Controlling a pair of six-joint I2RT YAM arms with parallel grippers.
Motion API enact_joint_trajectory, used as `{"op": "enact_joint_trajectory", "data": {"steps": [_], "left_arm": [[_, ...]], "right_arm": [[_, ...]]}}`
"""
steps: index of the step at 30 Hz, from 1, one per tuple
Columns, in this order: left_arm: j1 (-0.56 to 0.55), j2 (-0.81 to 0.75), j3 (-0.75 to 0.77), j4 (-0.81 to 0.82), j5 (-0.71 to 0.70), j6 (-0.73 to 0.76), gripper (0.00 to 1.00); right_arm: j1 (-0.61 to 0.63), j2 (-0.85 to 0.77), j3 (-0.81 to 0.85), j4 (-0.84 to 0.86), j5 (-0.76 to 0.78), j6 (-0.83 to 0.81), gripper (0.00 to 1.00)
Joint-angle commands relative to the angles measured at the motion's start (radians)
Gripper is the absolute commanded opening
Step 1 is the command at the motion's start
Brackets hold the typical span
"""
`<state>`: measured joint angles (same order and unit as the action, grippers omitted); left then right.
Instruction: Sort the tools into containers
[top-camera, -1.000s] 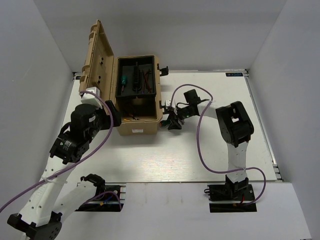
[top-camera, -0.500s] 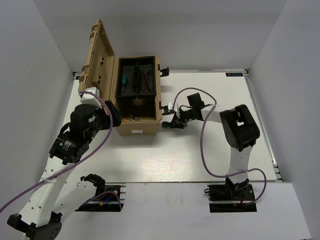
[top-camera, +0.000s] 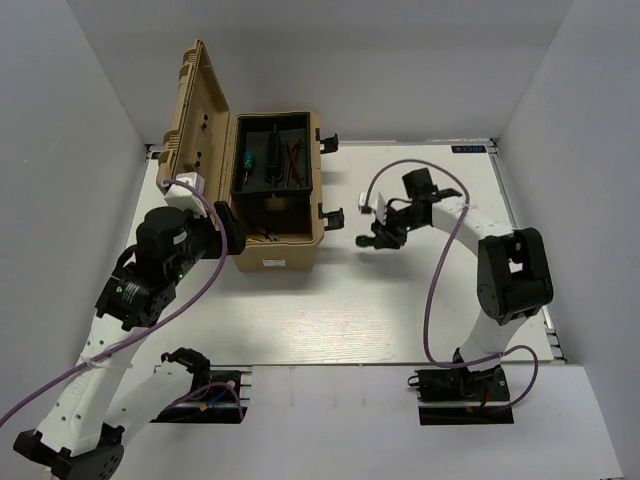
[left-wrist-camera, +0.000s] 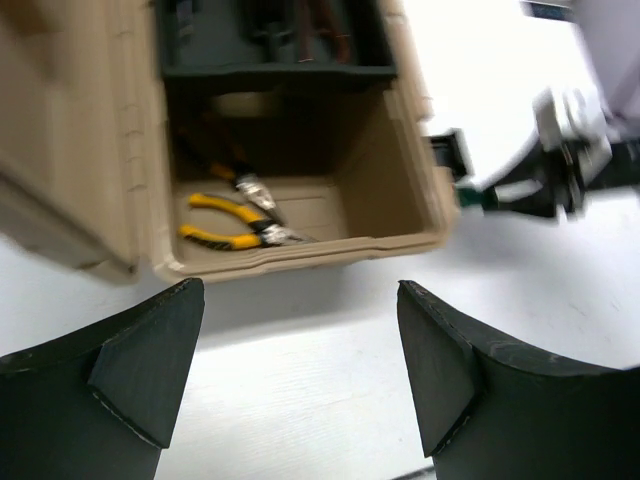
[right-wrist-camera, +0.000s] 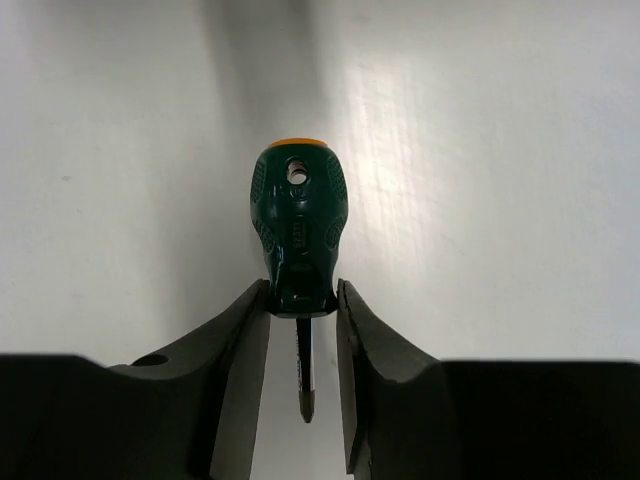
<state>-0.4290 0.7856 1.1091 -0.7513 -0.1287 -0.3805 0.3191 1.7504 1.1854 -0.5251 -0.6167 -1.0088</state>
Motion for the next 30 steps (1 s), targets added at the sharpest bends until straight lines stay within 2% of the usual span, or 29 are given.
{"op": "enact_joint_trajectory", "data": {"steps": [1,2,3,6,7,8,9,10,11,12,14,15,17,18,21,24,25,27,30], "left_arm": [[0.003,-0.025,0.031,0.085,0.19,0.08,0.88],[0.003,-0.037,0.031,0.105,0.286,0.11,0.88],[0.003,-0.055,0.017,0.127,0.341,0.129,0.88],[0.003,-0.092,0.005,0.208,0.526,0.187,0.88],[0.003,-0.123,0.005,0.227,0.567,0.201,0.88],[0.012,-0.141,0.005,0.263,0.622,0.212,0.88],[0.012,-0.16,0.005,0.279,0.623,0.212,0.88],[0.024,-0.178,0.005,0.293,0.623,0.221,0.88],[0.024,-0.219,0.005,0.303,0.58,0.221,0.88],[0.024,-0.239,0.014,0.314,0.545,0.207,0.88],[0.024,-0.285,0.014,0.323,0.442,0.197,0.88],[0.024,-0.325,0.014,0.323,0.422,0.196,0.88],[0.024,-0.35,0.014,0.313,0.387,0.186,0.88],[0.024,-0.361,0.014,0.293,0.374,0.163,0.88],[0.024,-0.361,0.005,0.262,0.337,0.146,0.88],[0.024,-0.387,-0.008,0.224,0.241,0.117,0.88],[0.024,-0.387,-0.017,0.208,0.156,0.088,0.88],[0.033,-0.396,-0.017,0.14,0.024,0.06,0.88],[0.033,-0.396,-0.017,0.089,-0.09,0.016,0.88]], "right_arm": [[-0.055,-0.06,0.144,-0.119,0.091,0.203,0.0],[-0.063,-0.071,0.254,-0.172,0.065,0.238,0.0],[-0.066,-0.078,0.296,-0.19,0.054,0.348,0.0],[-0.048,-0.054,0.514,-0.228,-0.017,0.513,0.0],[-0.042,-0.02,0.622,-0.222,-0.021,0.674,0.0],[-0.025,0.01,0.676,-0.216,-0.021,0.741,0.0],[0.0,0.042,0.864,-0.211,-0.038,0.795,0.0],[0.005,0.161,0.934,-0.225,-0.054,0.932,0.0],[0.027,0.199,1.0,-0.225,-0.058,0.984,0.0],[0.055,0.221,1.026,-0.107,-0.042,1.03,0.0],[0.109,0.233,0.991,-0.02,-0.008,1.149,0.0],[0.136,0.259,0.999,0.081,0.001,1.215,0.0],[0.173,0.345,1.078,0.118,0.027,1.288,0.0],[0.19,0.366,1.138,0.198,0.031,1.347,0.0],[0.225,0.466,1.25,0.345,0.041,1.406,0.0],[0.245,0.501,1.215,0.49,0.06,1.431,0.0],[0.256,0.53,1.209,0.564,0.061,1.432,0.0],[0.268,0.544,1.185,0.611,0.08,1.472,0.0],[0.293,0.607,1.188,0.674,0.127,1.507,0.0]]}}
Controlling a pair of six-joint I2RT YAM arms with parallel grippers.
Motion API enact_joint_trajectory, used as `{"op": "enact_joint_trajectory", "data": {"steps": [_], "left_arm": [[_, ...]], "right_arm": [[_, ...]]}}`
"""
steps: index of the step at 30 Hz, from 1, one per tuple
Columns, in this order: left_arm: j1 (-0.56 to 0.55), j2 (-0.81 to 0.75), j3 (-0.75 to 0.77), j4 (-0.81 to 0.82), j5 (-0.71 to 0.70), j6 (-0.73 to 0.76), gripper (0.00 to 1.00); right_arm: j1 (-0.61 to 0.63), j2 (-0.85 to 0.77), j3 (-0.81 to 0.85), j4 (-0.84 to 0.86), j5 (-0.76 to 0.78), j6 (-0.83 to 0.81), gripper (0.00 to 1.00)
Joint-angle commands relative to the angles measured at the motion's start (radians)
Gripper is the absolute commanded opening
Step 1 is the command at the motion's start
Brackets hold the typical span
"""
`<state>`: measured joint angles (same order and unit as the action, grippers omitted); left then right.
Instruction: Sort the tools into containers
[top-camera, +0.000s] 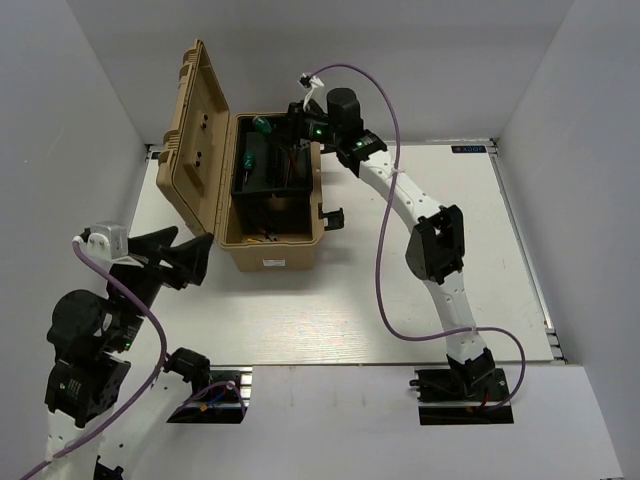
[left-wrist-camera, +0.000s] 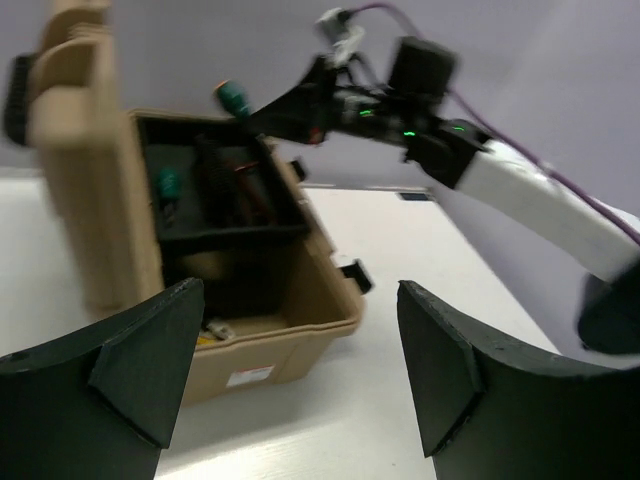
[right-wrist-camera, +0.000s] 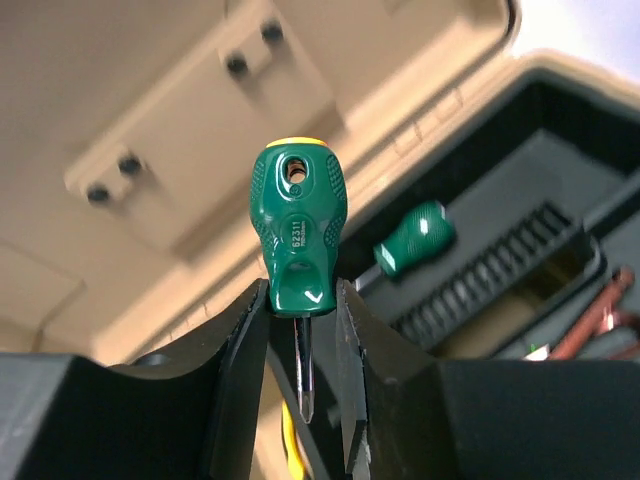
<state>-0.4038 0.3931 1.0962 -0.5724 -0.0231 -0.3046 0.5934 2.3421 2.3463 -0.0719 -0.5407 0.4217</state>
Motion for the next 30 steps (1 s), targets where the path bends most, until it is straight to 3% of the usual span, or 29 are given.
{"op": "enact_joint_trajectory", "data": {"steps": [1,9,17,18,20,30], "left_arm": [[0.008,-0.003,-0.004,-0.09,-0.216,-0.06,0.88],[0.008,0.026,0.044,-0.185,-0.32,-0.05,0.89],[0.008,0.062,0.071,-0.253,-0.377,-0.05,0.9],[0.008,0.062,0.071,-0.253,-0.377,-0.041,0.9],[0.008,0.062,0.071,-0.253,-0.364,-0.019,0.91],[0.008,0.105,0.122,-0.21,-0.298,0.038,0.91]], "right_arm": [[0.025,0.029,0.042,0.225,0.061,0.086,0.0],[0.086,0.132,0.061,0.225,0.159,0.089,0.0],[0.112,0.143,0.054,0.204,0.211,-0.015,0.0],[0.109,0.141,0.039,0.192,0.209,-0.02,0.21],[0.111,0.134,0.033,0.182,0.2,-0.044,0.38],[0.111,0.069,-0.013,0.127,0.188,-0.103,0.52]]}}
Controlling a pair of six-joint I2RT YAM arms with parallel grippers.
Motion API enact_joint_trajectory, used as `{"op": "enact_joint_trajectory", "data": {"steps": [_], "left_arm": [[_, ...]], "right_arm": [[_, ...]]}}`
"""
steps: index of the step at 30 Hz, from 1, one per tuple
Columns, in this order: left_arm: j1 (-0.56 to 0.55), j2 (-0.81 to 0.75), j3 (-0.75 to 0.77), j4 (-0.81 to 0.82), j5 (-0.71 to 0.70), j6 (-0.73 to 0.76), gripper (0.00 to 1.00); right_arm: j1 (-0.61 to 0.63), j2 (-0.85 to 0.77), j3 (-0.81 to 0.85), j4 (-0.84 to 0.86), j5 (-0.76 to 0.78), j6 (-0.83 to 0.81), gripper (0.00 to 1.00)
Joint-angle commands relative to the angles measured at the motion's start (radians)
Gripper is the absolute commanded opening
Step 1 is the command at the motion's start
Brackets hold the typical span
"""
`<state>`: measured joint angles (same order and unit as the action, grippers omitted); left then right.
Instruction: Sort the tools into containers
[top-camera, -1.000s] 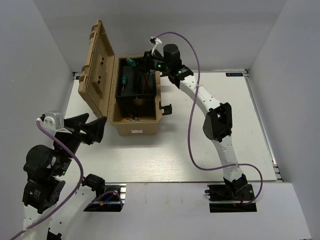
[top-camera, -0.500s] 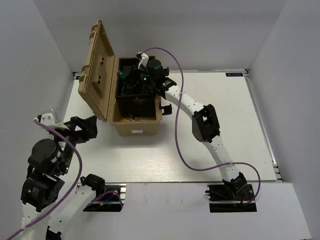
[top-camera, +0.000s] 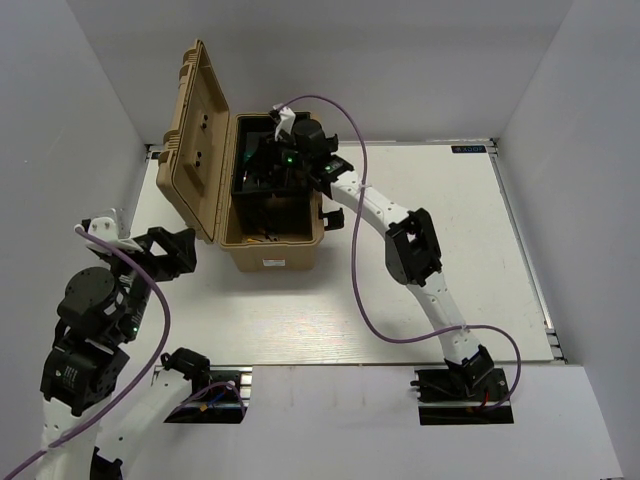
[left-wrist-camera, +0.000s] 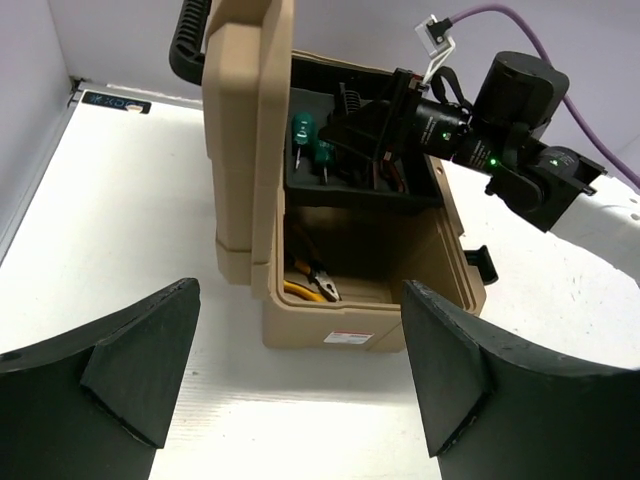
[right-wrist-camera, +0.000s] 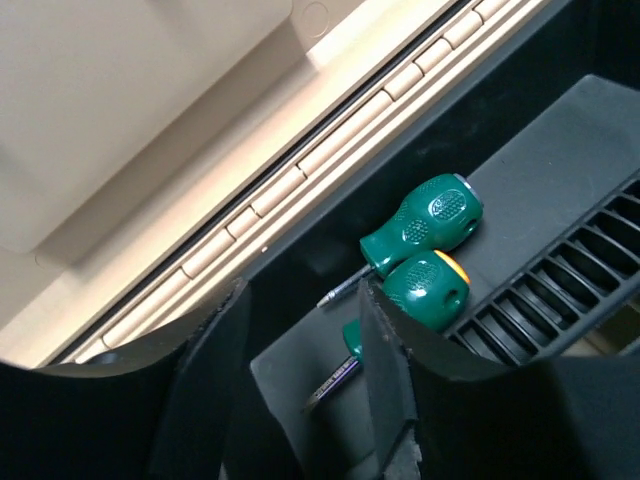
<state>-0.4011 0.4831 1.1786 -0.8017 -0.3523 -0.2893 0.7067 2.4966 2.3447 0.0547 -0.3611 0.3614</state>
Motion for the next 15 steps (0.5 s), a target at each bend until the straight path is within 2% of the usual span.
{"op": "enact_joint_trajectory", "data": {"steps": [1,3,4,5,6,7,8,9,10,11,12,15], "left_arm": [[0.005,0.026,0.049,0.019,0.032,0.032,0.91],[0.005,0.04,0.059,-0.005,-0.006,0.032,0.91],[0.005,0.04,0.073,-0.019,-0.067,0.015,0.91],[0.005,0.049,0.084,-0.031,-0.1,0.004,0.91],[0.005,0.049,0.084,-0.031,-0.146,0.004,0.9],[0.005,0.049,0.084,-0.009,-0.157,0.004,0.82],[0.005,0.049,0.075,0.024,-0.157,0.004,0.72],[0.005,0.037,0.075,0.066,-0.157,0.025,0.48],[0.005,0.037,0.063,0.149,-0.148,0.039,0.24],[0.005,0.06,0.073,0.177,-0.148,0.05,0.0],[0.005,0.083,0.084,0.2,-0.139,0.059,0.0],[0.005,0.192,0.118,0.283,-0.129,0.059,0.0]], "right_arm": [[-0.006,-0.1,-0.016,-0.007,-0.008,-0.047,0.54],[-0.01,-0.131,-0.027,-0.007,-0.041,-0.059,0.52],[-0.013,-0.166,-0.033,-0.021,-0.068,-0.079,0.46],[-0.01,-0.204,-0.035,-0.03,-0.1,-0.09,0.22],[-0.018,-0.246,-0.041,-0.051,-0.108,-0.143,0.05],[-0.013,-0.267,-0.041,-0.129,-0.116,-0.168,0.0],[-0.018,-0.322,-0.033,-0.165,-0.122,-0.194,0.0],[-0.019,-0.338,-0.025,-0.258,-0.13,-0.299,0.0],[-0.024,-0.352,-0.016,-0.312,-0.122,-0.333,0.0],[-0.024,-0.364,0.005,-0.464,-0.086,-0.355,0.0],[-0.027,-0.417,0.005,-0.508,-0.075,-0.442,0.0],[-0.041,-0.525,-0.067,-0.683,-0.001,-0.57,0.0]]}}
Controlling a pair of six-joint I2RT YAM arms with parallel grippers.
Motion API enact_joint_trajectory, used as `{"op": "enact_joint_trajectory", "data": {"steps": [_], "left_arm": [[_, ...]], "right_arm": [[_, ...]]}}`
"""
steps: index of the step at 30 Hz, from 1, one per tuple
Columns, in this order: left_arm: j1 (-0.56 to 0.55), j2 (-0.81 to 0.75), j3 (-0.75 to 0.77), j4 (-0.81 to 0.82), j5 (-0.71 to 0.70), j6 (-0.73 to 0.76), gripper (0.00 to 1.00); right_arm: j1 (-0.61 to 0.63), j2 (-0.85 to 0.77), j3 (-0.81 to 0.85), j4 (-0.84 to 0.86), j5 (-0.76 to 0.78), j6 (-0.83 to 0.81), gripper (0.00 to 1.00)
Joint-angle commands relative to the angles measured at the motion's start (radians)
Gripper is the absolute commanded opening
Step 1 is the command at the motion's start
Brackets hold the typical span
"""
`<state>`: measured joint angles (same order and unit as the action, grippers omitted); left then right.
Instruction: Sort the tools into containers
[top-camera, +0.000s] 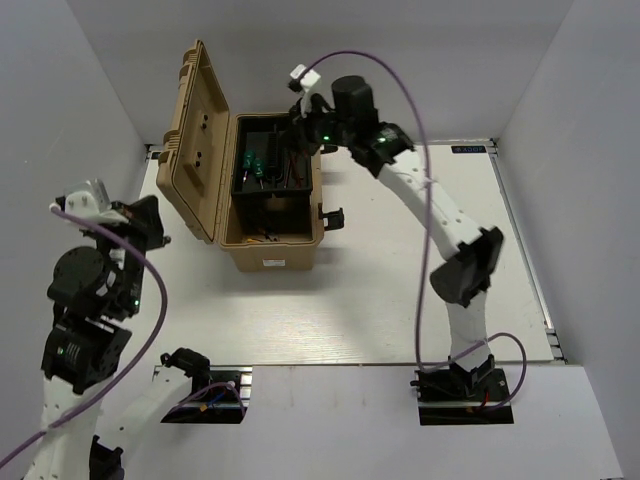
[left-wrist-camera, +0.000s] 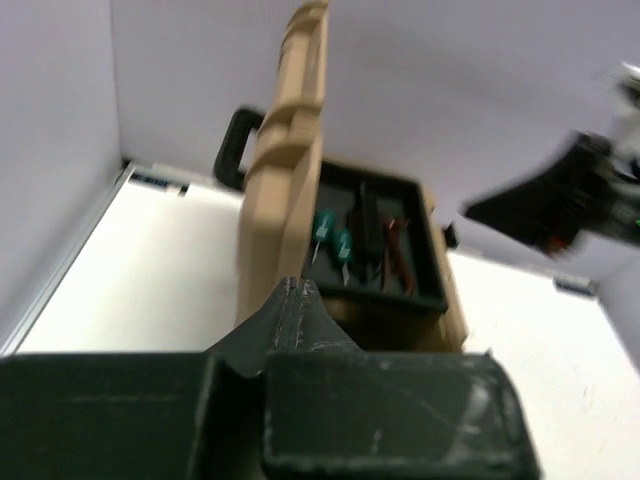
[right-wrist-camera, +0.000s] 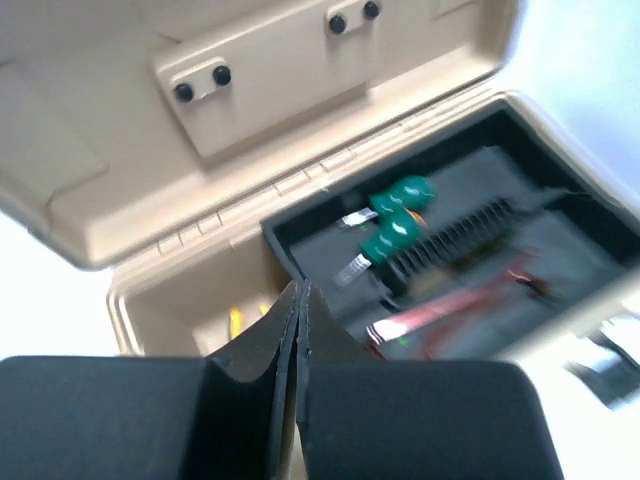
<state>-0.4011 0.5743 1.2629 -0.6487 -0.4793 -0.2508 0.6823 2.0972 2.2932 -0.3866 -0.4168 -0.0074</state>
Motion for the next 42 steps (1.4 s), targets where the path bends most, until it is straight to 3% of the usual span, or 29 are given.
{"op": "enact_joint_trajectory", "data": {"steps": [1,3,6,8,12,17,27,42], "left_arm": [[0.005,0.12,0.033,0.161,-0.002,0.021,0.0],[0.005,0.182,0.045,0.237,-0.11,0.053,0.0],[-0.005,0.295,0.108,0.297,-0.336,0.216,0.0],[0.008,0.335,0.139,0.349,-0.402,0.307,0.0],[0.008,0.392,0.21,0.357,-0.475,0.45,0.0],[0.008,0.392,0.201,0.431,-0.577,0.567,0.0],[0.045,0.429,0.096,0.235,-0.524,0.38,0.0],[0.314,0.499,0.046,0.117,-0.303,0.199,0.0]], "right_arm": [[-0.024,-0.172,-0.053,-0.268,0.09,-0.241,0.0],[-0.042,-0.244,-0.167,-0.36,0.175,-0.298,0.0],[-0.098,-0.354,-0.353,-0.423,0.234,-0.348,0.0],[-0.145,-0.456,-0.434,-0.46,0.222,-0.371,0.0],[-0.225,-0.684,-0.76,-0.46,0.145,-0.407,0.0],[-0.285,-0.811,-0.916,-0.465,0.087,-0.402,0.0],[-0.362,-0.985,-1.064,-0.492,-0.065,-0.391,0.0],[-0.444,-1.118,-1.253,-0.446,-0.163,-0.371,0.0]]}}
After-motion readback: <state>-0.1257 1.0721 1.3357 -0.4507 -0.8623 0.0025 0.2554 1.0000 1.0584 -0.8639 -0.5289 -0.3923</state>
